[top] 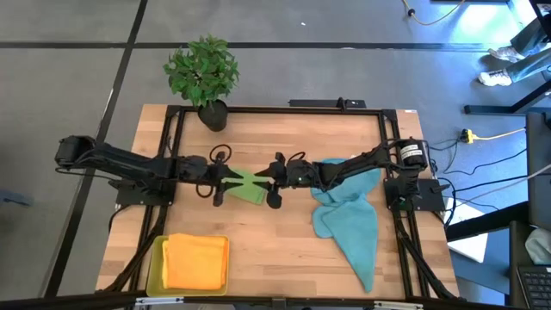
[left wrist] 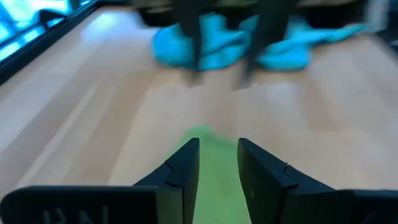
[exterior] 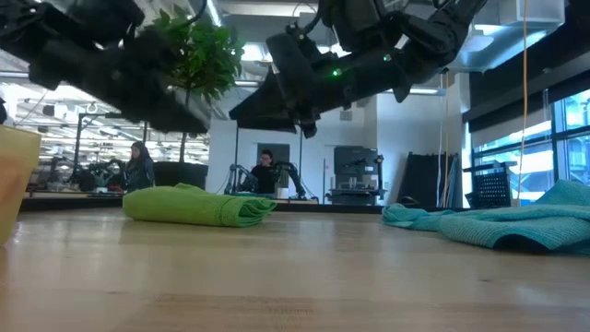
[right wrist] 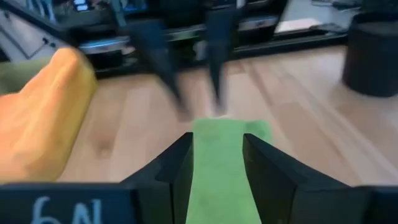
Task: Fold microfiber towels
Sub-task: Fold the green microfiber cloth
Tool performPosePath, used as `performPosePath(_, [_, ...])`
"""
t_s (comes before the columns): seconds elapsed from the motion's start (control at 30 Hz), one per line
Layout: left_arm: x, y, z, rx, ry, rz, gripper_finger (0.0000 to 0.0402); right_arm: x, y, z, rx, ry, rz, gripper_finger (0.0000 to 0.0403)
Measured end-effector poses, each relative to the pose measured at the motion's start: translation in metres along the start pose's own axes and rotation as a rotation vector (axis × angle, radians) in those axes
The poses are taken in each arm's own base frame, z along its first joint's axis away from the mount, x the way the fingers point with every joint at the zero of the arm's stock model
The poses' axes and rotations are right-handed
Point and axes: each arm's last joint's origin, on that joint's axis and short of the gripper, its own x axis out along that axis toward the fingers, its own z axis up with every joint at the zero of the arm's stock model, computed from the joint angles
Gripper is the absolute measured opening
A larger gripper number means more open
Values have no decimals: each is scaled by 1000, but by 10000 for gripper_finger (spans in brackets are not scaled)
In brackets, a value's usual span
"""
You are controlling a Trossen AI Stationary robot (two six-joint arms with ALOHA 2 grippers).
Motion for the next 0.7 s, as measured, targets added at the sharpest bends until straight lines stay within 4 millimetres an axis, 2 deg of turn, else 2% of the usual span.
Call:
performPosePath(0.27, [6, 13, -17, -77, 81, 118, 99, 9, -6, -21, 9, 81, -29, 139])
performPosePath(0.4, [11, 22, -25, -179, 122, 188, 99, 15, -14, -32, 33, 103, -47, 128])
performPosePath(0.7, [19, 37, -42, -256, 237, 243, 99, 17, -24, -38, 62, 136, -78, 100])
